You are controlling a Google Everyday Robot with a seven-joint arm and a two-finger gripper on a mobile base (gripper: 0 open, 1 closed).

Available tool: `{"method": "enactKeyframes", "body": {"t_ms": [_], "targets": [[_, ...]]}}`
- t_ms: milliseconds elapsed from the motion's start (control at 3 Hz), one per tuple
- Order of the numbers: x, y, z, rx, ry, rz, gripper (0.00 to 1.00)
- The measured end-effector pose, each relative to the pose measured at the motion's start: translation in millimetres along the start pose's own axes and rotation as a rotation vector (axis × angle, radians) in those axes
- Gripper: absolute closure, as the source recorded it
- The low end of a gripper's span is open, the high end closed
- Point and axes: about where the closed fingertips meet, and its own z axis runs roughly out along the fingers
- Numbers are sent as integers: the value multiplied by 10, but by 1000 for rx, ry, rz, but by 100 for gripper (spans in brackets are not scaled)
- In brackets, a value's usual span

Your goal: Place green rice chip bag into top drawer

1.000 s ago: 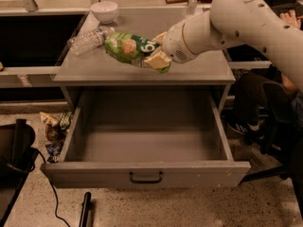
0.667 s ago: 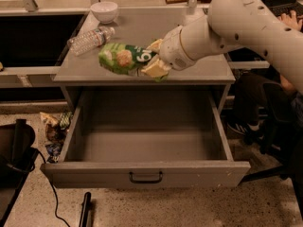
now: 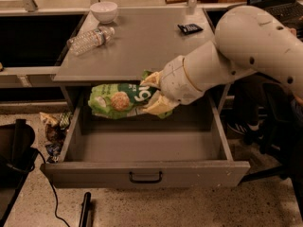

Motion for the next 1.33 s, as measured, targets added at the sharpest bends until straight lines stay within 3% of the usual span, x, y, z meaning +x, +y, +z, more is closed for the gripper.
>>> {"method": "enactKeyframes", "body": {"t_ms": [333, 667, 1333], "targets": [[226, 403, 58, -41, -1, 73, 100], [588, 535, 118, -9, 29, 183, 100], [628, 536, 138, -1, 34, 198, 100]]}}
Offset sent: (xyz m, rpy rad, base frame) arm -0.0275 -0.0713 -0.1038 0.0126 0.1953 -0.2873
